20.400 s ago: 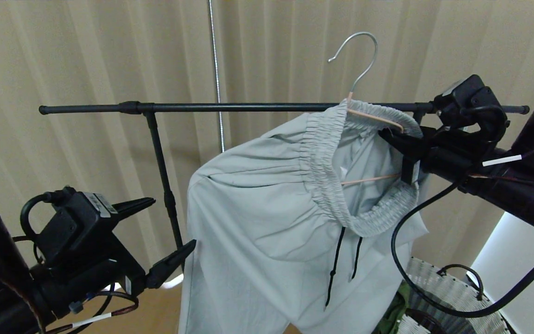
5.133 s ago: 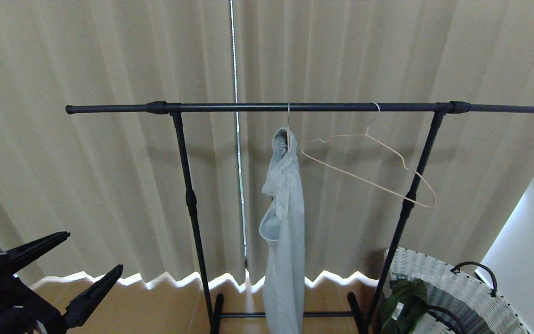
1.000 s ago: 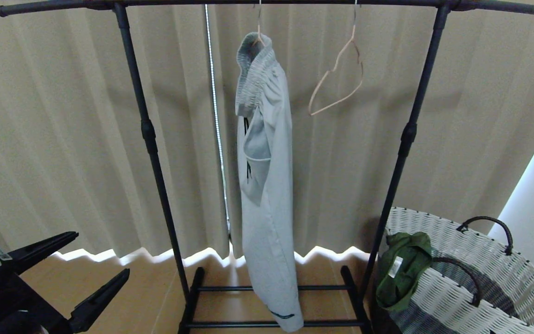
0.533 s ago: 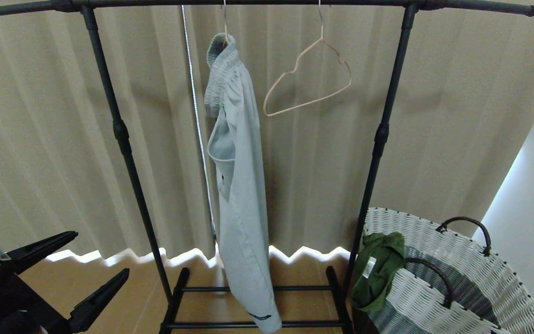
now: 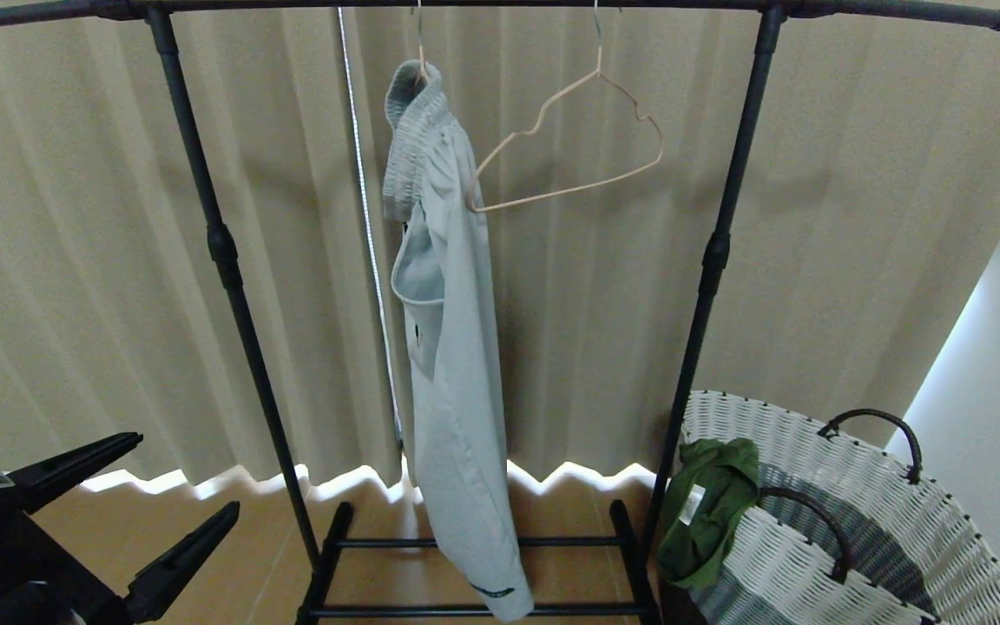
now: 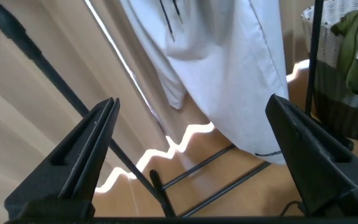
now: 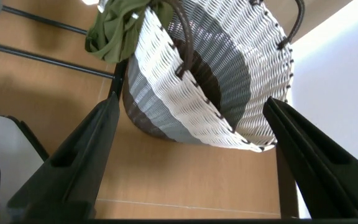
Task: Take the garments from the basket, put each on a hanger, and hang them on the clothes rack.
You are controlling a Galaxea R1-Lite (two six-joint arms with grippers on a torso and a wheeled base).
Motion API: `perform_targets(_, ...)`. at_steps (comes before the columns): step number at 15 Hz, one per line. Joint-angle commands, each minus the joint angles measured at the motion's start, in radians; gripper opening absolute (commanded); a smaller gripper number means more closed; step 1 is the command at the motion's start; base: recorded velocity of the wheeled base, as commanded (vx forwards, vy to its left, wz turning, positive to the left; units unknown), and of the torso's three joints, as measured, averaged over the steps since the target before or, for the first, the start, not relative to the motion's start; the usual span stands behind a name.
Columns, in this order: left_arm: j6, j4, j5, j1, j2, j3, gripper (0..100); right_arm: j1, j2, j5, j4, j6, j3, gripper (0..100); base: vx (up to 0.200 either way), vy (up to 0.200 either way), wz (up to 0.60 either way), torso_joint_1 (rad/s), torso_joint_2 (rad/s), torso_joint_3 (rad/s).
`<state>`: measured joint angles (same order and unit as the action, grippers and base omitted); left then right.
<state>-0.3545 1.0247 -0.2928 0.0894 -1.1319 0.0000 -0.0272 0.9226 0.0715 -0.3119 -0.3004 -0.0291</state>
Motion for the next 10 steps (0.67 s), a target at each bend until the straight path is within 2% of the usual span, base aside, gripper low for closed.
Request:
perform_targets(1,0.0,0.0,0.0,0.001,0.004,0.0,100,0.0,0.001,0.001,0.001,0.0,0.002,100,0.0,0.0,0.0,0.0,0.0,0.0)
perform_targets(9,0.0,0.0,0.0,0.038,0.004,0.0,100,-0.005,0.001,-0.001,0.001,0.001,0.009,100,0.2,0.0,0.0,0.002,0.0,0.003)
perform_targets(10,-0.001,0.0,0.0,0.036,0.004,0.0,100,-0.003,0.001,-0.001,0.001,0.001,0.009,100,0.0,0.0,0.0,0.0,0.0,0.0)
